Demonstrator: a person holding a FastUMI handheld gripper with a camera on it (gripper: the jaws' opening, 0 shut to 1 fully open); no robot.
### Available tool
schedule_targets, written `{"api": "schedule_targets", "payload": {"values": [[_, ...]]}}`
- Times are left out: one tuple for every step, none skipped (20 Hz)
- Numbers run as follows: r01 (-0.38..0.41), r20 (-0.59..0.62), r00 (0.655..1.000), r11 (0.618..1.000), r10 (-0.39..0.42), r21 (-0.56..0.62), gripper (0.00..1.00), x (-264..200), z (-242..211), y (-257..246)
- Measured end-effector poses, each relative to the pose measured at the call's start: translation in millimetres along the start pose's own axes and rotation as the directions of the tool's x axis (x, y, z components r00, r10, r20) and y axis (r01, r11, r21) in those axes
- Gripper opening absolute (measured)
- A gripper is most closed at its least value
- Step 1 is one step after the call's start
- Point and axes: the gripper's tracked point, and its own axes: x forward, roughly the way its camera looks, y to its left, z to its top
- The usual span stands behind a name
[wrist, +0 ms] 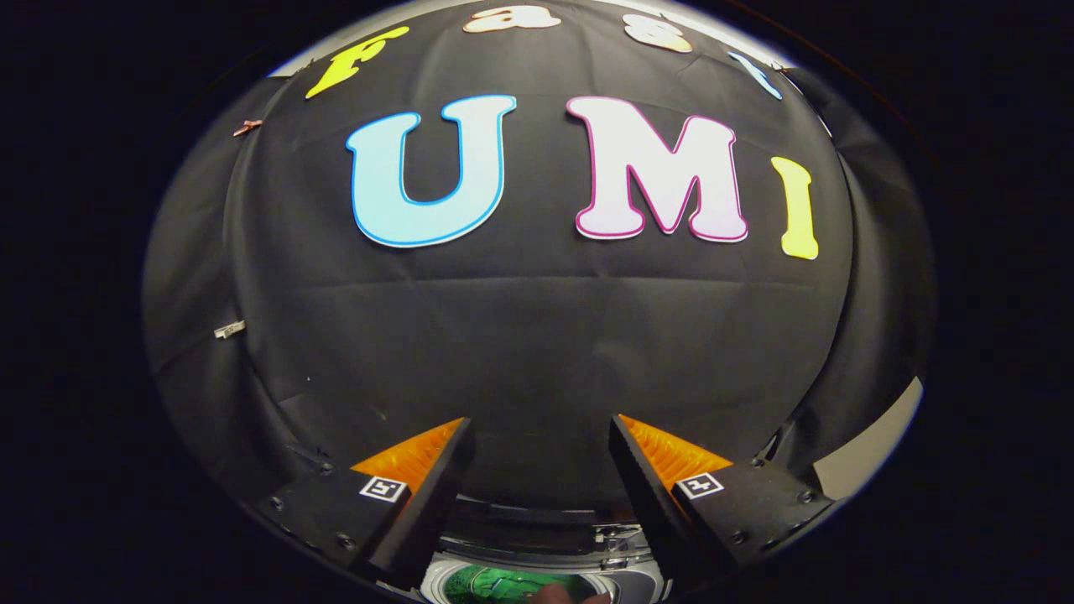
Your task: Put the clothes into the washing machine and then close the washing machine lid.
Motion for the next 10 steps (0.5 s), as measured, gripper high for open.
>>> {"api": "schedule_targets", "payload": {"values": [[-0.006, -0.023, 1.000, 1.000, 0.006, 0.010, 1.00, 4.0, -7.7, 2.6], [-0.011, -0.056, 0.998, 1.000, 0.012, 0.015, 1.00, 7.9, -18.4, 5.1], [-0.016, -0.099, 0.995, 1.000, 0.017, 0.016, 1.00, 10.6, -29.4, 8.2], [-0.017, -0.059, 0.998, 1.000, 0.018, 0.016, 1.00, 12.0, -19.8, 6.4], [-0.016, -0.079, 0.997, 1.000, 0.017, 0.014, 1.00, 13.5, -22.7, 5.9], [-0.015, -0.073, 0.997, 1.000, 0.016, 0.014, 1.00, 9.0, -23.9, 6.2], [-0.010, -0.091, 0.996, 1.000, 0.012, 0.020, 1.00, 11.9, -27.3, 7.1], [-0.010, -0.099, 0.995, 1.000, 0.011, 0.011, 1.00, 11.7, -28.4, 6.7], [-0.010, -0.114, 0.993, 1.000, 0.011, 0.013, 1.00, 11.2, -29.6, 5.8], [-0.010, -0.126, 0.992, 1.000, 0.012, 0.016, 1.00, 10.2, -30.3, 7.2]]}}
